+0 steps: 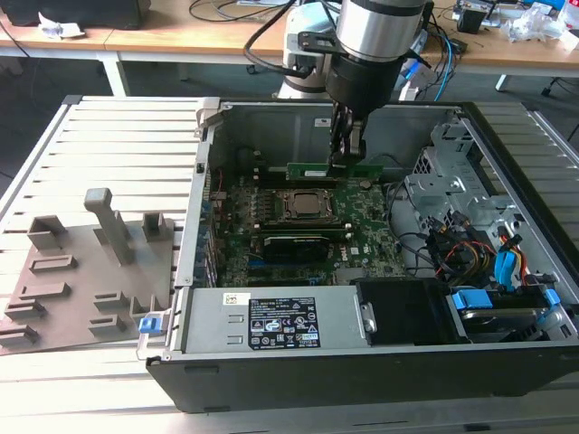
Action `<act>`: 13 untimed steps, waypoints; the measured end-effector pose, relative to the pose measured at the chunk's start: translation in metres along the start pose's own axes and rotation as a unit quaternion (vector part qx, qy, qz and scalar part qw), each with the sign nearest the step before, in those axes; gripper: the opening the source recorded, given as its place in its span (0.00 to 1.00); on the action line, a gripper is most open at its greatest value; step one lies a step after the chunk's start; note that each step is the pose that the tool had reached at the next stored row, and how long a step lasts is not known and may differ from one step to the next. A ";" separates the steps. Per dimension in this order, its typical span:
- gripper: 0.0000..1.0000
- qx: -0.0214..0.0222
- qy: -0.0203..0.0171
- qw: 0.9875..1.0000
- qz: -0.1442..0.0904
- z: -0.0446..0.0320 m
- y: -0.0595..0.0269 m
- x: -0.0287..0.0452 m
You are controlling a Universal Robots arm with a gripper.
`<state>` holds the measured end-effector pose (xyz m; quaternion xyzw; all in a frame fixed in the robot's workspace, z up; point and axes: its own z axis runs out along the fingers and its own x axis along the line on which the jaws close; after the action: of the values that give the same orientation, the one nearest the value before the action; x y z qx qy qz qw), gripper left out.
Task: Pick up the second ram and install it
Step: 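Insert the second ram into the second slot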
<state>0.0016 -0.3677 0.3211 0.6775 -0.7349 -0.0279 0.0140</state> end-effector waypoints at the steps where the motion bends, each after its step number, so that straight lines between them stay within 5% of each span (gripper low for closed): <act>1: 0.14 0.000 0.000 1.000 0.000 0.0009 0.0000 0.0000; 13: 0.14 0.000 0.000 1.000 0.000 0.0196 -0.0012 0.0007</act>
<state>0.0016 -0.3681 0.3015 0.6775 -0.7349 -0.0279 0.0140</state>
